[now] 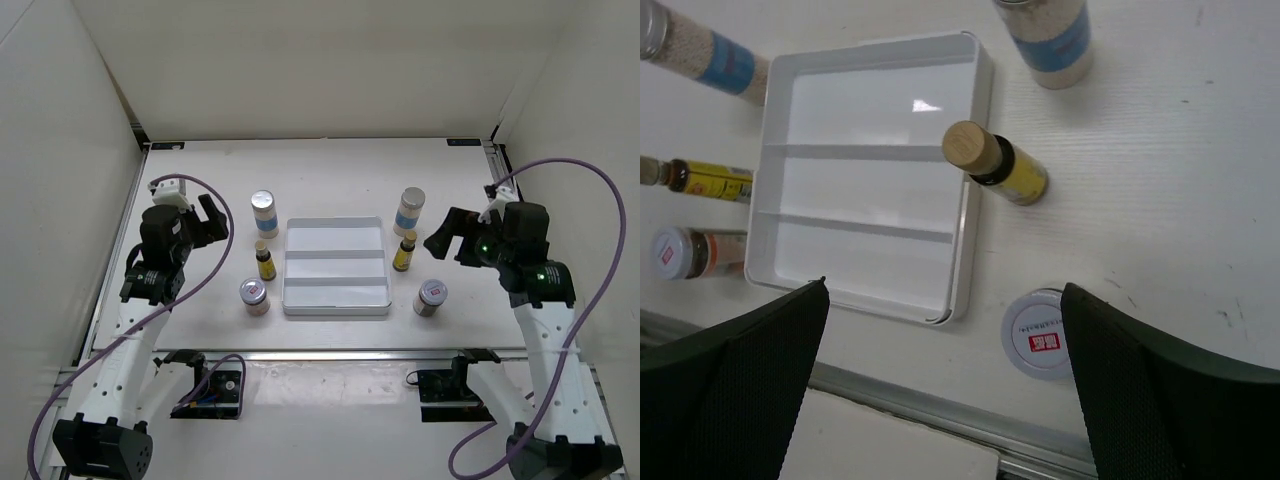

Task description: Organize the condiment bottles

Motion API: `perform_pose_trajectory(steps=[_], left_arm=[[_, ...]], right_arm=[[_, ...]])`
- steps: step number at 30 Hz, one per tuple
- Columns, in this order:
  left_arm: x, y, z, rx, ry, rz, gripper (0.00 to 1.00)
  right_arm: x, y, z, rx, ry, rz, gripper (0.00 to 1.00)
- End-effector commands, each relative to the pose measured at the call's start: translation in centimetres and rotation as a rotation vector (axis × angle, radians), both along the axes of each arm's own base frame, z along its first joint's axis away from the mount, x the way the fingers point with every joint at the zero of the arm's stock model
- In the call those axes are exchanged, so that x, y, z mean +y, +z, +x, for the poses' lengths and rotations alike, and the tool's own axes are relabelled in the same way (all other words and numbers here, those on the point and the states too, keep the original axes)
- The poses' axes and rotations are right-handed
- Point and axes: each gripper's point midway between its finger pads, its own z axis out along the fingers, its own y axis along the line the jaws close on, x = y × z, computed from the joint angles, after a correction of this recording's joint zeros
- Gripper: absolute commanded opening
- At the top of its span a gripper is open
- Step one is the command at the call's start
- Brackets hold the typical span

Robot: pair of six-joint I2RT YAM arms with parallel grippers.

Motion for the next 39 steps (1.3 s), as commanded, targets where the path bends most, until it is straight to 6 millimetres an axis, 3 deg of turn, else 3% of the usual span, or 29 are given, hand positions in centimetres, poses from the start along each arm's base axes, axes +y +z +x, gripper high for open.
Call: perform_pose_trajectory(steps=[1,6,11,16,20,24,29,39], left_arm=[[-0.7,0.4,-0.4,-0.013,-0.03,-0.011,1.0],[-0.9,0.3,-0.2,-0.012,-0.038,-0.014,1.0],[-1.2,0.2,-0.4,-0.012,-0.048,-0.014,1.0],[-1.0,0.4,-0.5,-0.021,-0.036,-0.021,1.0],[-1.0,0.4,-0.5,-0.021,-0.036,-0.021,1.0],[-1.3,0.4,-0.6,-0.021,-0.045,-0.021,1.0],[-1.2,0.4,-0.6,-0.021,-0.033,-0.026,1.0],[-0.8,0.3,-0.7,-0.022,-0.016,-0.02,1.0]], right_arm=[[-3.0,-1.4,-1.4,0.09,-0.221,-0.051,1.0],[-1.1,-2.4,-2.1,0.179,-0.116,-0.007,1.0],[-1.0,-3.0,-2.6,0.293,-0.182,0.033,1.0],[-2.4,-5.9,-4.0,0.407,-0.332,0.017,1.0],[-2.0,-5.7,-5.3,0.398,-0.359,0.073,1.0],[-1.7,-5.2,-5.8,0.376,-0.371,0.111,1.0],[-2.1,-6.0,-5.9,0.388,-0.388,0.092,1.0],[-2.9,-12.4,-6.3,0.644,-0.463,0.003,1.0]])
